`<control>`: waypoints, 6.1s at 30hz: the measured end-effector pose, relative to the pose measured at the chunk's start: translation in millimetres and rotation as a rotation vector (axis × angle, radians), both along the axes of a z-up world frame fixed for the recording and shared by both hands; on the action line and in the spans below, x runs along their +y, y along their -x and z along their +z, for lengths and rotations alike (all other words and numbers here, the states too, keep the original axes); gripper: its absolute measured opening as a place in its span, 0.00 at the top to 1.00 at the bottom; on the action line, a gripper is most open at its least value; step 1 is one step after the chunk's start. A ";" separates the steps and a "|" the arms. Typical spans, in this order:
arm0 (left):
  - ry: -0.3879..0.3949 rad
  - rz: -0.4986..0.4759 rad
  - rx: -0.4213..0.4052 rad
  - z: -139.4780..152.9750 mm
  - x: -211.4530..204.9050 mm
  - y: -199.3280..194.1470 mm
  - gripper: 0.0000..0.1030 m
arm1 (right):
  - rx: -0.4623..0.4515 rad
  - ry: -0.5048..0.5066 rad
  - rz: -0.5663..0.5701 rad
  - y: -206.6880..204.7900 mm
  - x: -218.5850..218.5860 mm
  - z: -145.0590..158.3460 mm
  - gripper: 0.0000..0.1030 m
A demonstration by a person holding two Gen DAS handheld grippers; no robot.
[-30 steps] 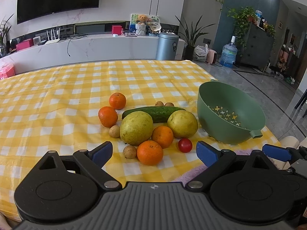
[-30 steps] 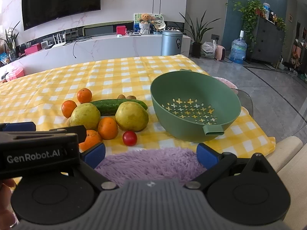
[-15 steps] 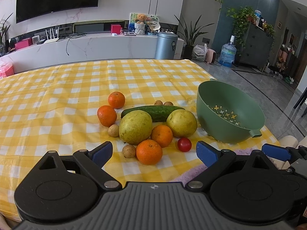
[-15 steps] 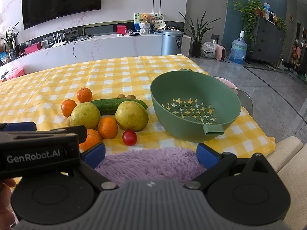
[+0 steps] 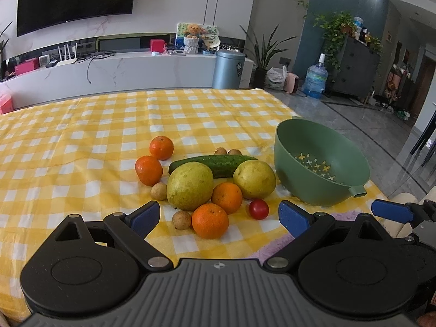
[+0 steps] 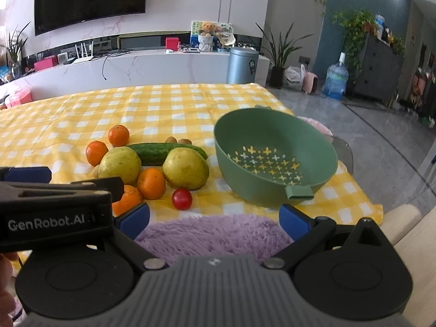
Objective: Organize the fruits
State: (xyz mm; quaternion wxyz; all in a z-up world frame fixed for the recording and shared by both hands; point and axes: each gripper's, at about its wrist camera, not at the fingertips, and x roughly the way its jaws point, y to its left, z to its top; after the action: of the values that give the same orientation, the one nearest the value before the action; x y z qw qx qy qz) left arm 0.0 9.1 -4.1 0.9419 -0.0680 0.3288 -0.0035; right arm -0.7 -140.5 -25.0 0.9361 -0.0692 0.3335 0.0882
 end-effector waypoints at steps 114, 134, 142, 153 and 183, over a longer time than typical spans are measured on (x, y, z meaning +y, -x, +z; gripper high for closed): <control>0.541 0.235 0.312 -46.8 101.8 -84.9 0.14 | 0.402 -0.690 -0.282 -163.9 13.3 -75.4 0.37; 0.634 0.388 0.528 -57.0 107.2 -153.0 0.06 | 0.443 -0.759 -0.264 -162.7 5.7 -78.9 0.37; 0.537 0.406 0.524 -59.7 95.8 -164.5 0.06 | 0.432 -0.752 -0.253 -160.3 5.4 -77.8 0.37; 0.531 0.408 0.537 -73.6 91.9 -169.1 0.19 | 0.434 -0.751 -0.253 -160.8 5.8 -77.8 0.37; 0.499 0.088 0.104 -30.5 95.6 -102.9 0.20 | 0.335 -0.948 -0.173 -142.5 -8.4 -61.4 0.37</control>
State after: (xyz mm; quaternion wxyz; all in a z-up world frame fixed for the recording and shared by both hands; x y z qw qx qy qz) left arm 102.9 104.7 -34.7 0.8771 -0.3127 0.3623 -0.0399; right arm 141.7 -148.9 -86.4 0.8021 0.4061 0.4069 0.1618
